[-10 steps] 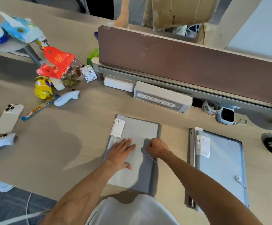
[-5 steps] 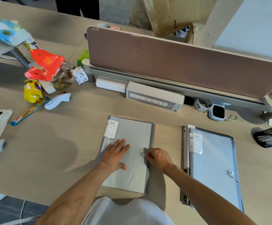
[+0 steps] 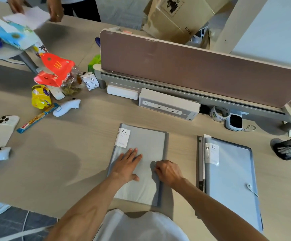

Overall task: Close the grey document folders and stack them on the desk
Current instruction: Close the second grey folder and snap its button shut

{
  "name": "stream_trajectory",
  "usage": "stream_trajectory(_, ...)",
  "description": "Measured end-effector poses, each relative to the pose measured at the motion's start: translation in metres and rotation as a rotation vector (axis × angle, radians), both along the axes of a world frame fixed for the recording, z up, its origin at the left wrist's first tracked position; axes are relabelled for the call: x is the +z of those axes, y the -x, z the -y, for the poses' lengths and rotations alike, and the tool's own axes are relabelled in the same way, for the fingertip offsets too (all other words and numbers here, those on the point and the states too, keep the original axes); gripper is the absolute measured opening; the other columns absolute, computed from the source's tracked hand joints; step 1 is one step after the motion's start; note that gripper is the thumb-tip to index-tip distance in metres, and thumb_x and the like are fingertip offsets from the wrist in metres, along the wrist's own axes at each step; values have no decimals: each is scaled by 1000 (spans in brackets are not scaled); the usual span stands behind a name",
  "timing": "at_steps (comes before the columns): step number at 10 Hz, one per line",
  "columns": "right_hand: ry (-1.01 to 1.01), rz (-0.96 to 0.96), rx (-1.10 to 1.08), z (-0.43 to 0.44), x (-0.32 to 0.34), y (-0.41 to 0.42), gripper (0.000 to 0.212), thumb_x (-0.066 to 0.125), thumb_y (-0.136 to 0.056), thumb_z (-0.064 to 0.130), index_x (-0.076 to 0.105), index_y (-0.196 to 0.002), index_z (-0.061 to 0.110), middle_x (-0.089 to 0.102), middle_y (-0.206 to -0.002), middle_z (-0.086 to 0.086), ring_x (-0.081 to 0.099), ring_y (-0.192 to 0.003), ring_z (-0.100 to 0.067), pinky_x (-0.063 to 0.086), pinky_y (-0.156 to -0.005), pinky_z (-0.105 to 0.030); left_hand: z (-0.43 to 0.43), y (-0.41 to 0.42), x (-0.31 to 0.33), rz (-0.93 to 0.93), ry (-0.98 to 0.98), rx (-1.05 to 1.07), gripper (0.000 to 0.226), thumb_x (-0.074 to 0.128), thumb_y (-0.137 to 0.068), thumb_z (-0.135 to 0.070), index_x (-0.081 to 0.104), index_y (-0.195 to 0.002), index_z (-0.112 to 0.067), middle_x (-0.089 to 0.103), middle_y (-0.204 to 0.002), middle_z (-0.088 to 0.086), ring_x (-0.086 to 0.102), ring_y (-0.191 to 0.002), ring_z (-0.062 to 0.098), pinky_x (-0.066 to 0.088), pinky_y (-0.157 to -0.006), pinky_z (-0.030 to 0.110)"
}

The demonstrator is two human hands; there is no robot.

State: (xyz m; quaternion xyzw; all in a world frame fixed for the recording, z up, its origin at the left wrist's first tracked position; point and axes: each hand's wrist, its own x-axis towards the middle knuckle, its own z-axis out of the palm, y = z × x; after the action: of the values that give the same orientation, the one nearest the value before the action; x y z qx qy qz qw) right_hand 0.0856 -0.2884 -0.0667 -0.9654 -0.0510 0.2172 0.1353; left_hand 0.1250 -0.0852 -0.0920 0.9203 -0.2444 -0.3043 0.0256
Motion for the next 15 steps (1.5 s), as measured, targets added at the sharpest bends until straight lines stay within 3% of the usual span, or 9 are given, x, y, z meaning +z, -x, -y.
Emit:
stream_trajectory(4, 40, -172, -65, -2, 1, -14, 26, 47, -88, 29, 65, -104, 20, 69, -107, -7, 64, -98, -29, 47, -75, -32, 0, 1, 4, 15, -5, -5, 99, 64, -84, -49, 0, -154, -25, -16, -163, 1, -14, -150, 22, 3, -123, 46)
stream_trajectory(7, -73, -266, -337, 13, -5, -13, 17, 59, -77, 39, 64, -88, 26, 69, -101, -3, 65, -94, -24, 40, -67, -26, -1, 0, 3, 7, 6, -3, 99, 65, -83, -49, 0, -154, -24, -15, -163, 2, -14, -150, 23, 3, -123, 47)
stream_trajectory(9, -75, -251, -244, 4, -4, -14, 10, 53, -84, 33, 55, -76, 27, 68, -99, -5, 61, -83, -23, 41, -66, -27, -1, 1, -1, 11, 25, 11, 100, 67, -81, -48, 3, -154, -25, -13, -163, 2, -13, -150, 23, 4, -123, 47)
stream_trajectory(10, -19, -211, -145, 5, -3, -16, 10, 51, -85, 32, 54, -79, 25, 68, -98, -5, 63, -88, -26, 42, -68, -29, -1, 1, -3, 10, 31, 15, 101, 68, -81, -48, 2, -154, -25, -13, -163, 2, -13, -150, 23, 3, -123, 47)
stream_trajectory(11, 34, -52, -27, 9, -1, -13, 17, 49, -89, 31, 60, -88, 18, 68, -95, -4, 64, -87, -26, 44, -66, -31, -2, 1, -4, 10, 27, 8, 101, 67, -81, -49, 2, -154, -25, -13, -163, 2, -13, -150, 23, 3, -123, 47)
stream_trajectory(12, 18, 205, 59, 18, -5, -6, 21, 52, -91, 28, 62, -81, 13, 67, -83, -3, 62, -76, -23, 47, -59, -34, -2, 0, -4, 12, 25, 2, 101, 67, -82, -49, 1, -154, -25, -14, -163, 2, -13, -150, 23, 2, -123, 47)
stream_trajectory(13, 36, 377, 113, 25, -8, -4, 15, 68, -79, 20, 61, -67, 15, 63, -69, 1, 60, -61, -21, 46, -44, -30, -2, 0, -5, 11, 20, -3, 100, 66, -82, -50, 0, -154, -25, -14, -163, 2, -13, -150, 23, 2, -123, 46)
stream_trajectory(15, 114, 449, 300, 29, -6, -3, 22, 83, -68, 24, 62, -61, 21, 61, -65, 7, 57, -56, -13, 37, -36, -22, -1, 0, -5, 8, 7, -1, 101, 65, -83, -50, -1, -154, -25, -15, -163, 2, -14, -150, 23, 2, -123, 47)
